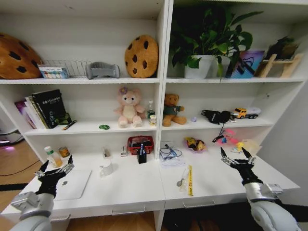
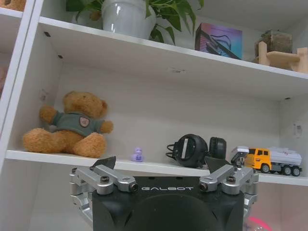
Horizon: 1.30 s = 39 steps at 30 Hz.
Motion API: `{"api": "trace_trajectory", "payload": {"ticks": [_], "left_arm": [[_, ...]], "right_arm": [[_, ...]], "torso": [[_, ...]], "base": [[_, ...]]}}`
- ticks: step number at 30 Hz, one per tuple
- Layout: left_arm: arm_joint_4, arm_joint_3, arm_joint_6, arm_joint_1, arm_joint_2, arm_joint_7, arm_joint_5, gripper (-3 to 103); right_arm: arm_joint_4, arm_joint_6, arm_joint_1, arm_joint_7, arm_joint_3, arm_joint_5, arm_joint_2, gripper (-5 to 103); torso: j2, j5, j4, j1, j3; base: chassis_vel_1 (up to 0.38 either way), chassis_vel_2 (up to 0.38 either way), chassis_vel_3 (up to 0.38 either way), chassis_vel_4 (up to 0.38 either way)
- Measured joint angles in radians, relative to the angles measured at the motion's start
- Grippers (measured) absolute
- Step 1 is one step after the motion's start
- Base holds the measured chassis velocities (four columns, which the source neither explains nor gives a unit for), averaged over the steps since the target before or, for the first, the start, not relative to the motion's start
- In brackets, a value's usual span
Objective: Organize the objects on the table.
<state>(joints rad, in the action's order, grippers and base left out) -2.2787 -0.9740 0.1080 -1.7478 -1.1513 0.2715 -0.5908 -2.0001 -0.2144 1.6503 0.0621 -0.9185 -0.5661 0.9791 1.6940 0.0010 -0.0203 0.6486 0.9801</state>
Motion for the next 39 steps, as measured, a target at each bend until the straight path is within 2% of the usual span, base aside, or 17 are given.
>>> {"api": "trace_trajectory", "payload": {"ticks": [23,39], "left_arm": [[0.0,0.0,0.0,0.0,0.0,0.0,0.0,100],[0.0,0.0,0.0,0.0,0.0,0.0,0.0,100]], "right_arm": [[0.0,0.0,0.0,0.0,0.0,0.0,0.0,100],[0.0,0.0,0.0,0.0,0.0,0.0,0.0,100]], "torso": [[0.0,0.0001,-0.0002,0.0,0.0],[0.0,-0.0003,0.0,0.0,0.0]], "base": [[0.136,0.149,-0.135,-0.138],[0.086,0.078,-0.08,-0.086]]}}
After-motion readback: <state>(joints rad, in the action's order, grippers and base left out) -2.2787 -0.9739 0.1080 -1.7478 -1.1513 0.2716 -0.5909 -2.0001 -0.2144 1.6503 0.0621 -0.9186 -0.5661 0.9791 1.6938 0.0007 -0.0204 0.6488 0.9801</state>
